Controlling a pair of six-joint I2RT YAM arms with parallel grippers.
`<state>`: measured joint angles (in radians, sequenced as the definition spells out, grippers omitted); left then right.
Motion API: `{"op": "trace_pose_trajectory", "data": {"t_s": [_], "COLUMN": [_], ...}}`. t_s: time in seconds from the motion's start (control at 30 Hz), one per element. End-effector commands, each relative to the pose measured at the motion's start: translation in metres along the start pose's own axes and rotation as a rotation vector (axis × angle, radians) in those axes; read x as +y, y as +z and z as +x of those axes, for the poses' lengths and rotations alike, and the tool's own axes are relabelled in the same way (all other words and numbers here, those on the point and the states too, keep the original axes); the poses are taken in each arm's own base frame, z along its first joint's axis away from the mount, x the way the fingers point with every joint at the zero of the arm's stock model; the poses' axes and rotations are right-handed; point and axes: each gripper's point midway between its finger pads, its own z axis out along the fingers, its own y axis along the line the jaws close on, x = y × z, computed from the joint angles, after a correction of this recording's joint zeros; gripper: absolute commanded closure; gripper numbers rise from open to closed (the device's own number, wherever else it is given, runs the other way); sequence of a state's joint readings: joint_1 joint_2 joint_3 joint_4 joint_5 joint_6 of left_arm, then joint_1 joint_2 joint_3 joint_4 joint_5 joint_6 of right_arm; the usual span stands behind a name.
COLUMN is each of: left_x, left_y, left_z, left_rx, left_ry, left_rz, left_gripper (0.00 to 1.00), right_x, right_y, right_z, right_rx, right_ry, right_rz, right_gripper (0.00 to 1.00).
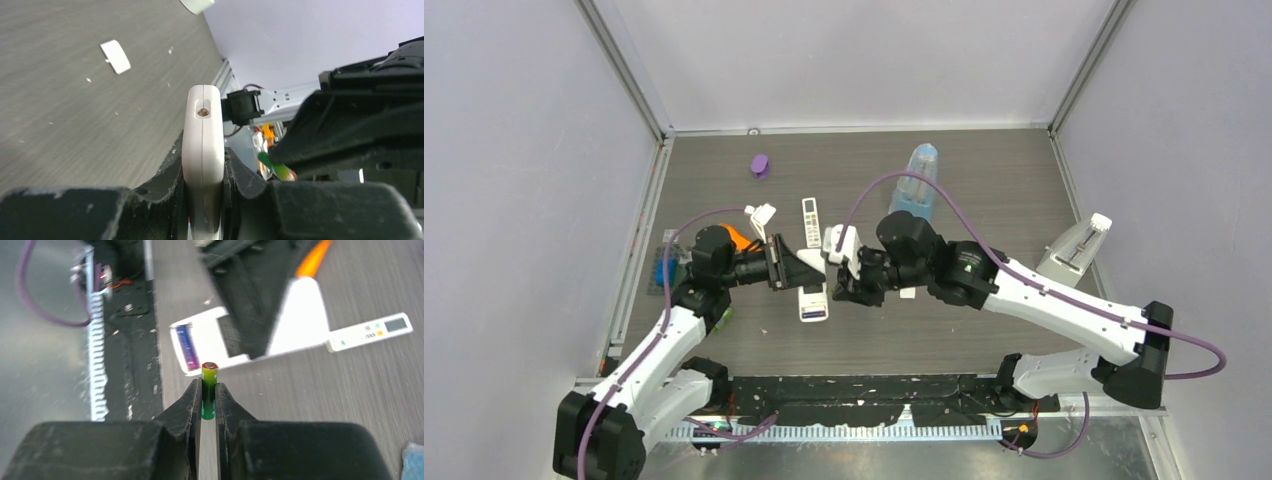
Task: Load the batteries into the remote control
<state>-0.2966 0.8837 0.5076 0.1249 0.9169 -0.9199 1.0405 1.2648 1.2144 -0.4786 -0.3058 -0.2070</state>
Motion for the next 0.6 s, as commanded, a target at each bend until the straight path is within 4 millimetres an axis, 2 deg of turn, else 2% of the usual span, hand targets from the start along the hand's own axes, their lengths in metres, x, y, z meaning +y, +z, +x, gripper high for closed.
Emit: {"op": "trace_pose_trajectory", "data": {"t_s": [0.0,0.03,0.1,0.23,0.37,0.57], "left_x": [-0.027,-0.028,-0.034,-0.039,-0.040,-0.034], "left_y": [0.007,0.008,0.009,0.007,0.009,0.017], "left_z": [0.004,0.006,0.009,0.015,0.020,0.024], "left_rx": [0.045,0.054,0.084,0.128,0.159,0.183], "left_ry": [0.018,0.014,0.029,0.039,0.027,-0.022], "left_rz": [0.122,0.131,0.162,0.183,0.191,0.172], "left_gripper": [1.00,1.00,1.00,1.00,1.00,1.00], "right_x": [0.047,0.055,0.083,0.113,0.123,0.127], "right_y": [-0.033,-0.038,-0.051,-0.071,-0.078,-0.081], "right_z": [-0.019,-0.022,-0.033,-0.052,-0.059,-0.071], "right_rx": [-0.068,-0.095,-0.167,-0.266,-0.310,-0.363], "right_ry": [-0.134,-0.144,-0.146,-0.136,-0.132,-0.117], "right_rz": [-0.188,-0.222,-0.375,-0.540,-0.589,-0.595], "right_gripper": [0.90,0.90,0.89,0.89,0.88,0.87]}}
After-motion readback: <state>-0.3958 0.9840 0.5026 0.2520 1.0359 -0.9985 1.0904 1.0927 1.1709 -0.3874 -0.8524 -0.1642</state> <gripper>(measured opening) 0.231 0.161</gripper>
